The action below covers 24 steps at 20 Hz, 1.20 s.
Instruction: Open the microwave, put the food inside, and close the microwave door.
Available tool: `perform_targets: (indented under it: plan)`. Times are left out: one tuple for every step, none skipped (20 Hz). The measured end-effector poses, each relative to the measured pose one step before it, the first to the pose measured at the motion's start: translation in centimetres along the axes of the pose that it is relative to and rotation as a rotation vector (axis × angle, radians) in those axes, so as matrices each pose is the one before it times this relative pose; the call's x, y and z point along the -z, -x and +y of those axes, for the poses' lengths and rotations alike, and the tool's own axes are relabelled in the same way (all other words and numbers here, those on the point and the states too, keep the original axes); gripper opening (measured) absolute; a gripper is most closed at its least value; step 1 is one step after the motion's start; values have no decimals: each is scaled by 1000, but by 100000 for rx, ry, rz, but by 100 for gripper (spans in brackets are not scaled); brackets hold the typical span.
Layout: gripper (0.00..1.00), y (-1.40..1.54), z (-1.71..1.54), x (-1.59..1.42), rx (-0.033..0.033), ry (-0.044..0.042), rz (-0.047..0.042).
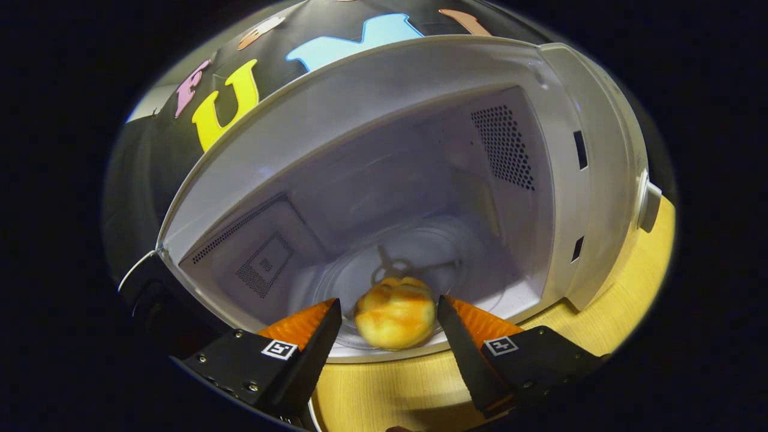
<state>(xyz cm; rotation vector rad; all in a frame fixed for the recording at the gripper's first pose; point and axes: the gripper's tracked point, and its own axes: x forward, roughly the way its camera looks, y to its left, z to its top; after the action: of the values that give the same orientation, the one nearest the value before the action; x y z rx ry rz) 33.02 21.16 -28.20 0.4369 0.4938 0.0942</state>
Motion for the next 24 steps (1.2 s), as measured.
perform_targets:
  plan:
    - [98, 366, 44, -201, -641, 1168, -108]
    - [98, 570, 211, -311, -910, 1526, -496]
    - [97, 808, 194, -460, -964, 2187, -1063]
    - [97, 832, 236, -425, -834, 2343, -917]
    - [97, 915, 198, -404, -872, 1941, -510]
    - [98, 1035, 356, -444, -1072, 1458, -716]
    - [98, 966, 260, -449, -918, 1218, -999]
    - [98, 1208, 343, -669, -680, 1718, -1516]
    - [98, 1126, 289, -599, -684, 1574, -1584]
    - [97, 1183, 375, -583, -636, 1397, -1263]
    - [97, 1052, 379, -487, -819, 1144, -1035]
    - [97, 1341, 486, -557, -899, 1288, -862]
    - [97, 1252, 469, -528, -1104, 949, -1154]
    - [97, 1271, 588, -593, -1316, 1213, -1388]
    - [97, 1159, 467, -414, -1024, 1081, -1209]
    - [97, 1364, 682, -428, -1374, 729, -1161]
    - [97, 1016, 583, -312, -1250, 440, -856]
    - [97, 1214, 685, -289, -930, 725, -739]
    - [97, 1054, 669, -320, -1022, 430, -747]
    - [97, 896, 708, -264, -1027, 74, -569]
    - [97, 945, 923, -204, -1541, 59, -528]
    - [97, 956, 927, -285, -1497, 455, -472]
    - [97, 938, 1000, -186, -1791, 869, -498]
    - [97, 880, 1002, -381, -1266, 1011, -1325]
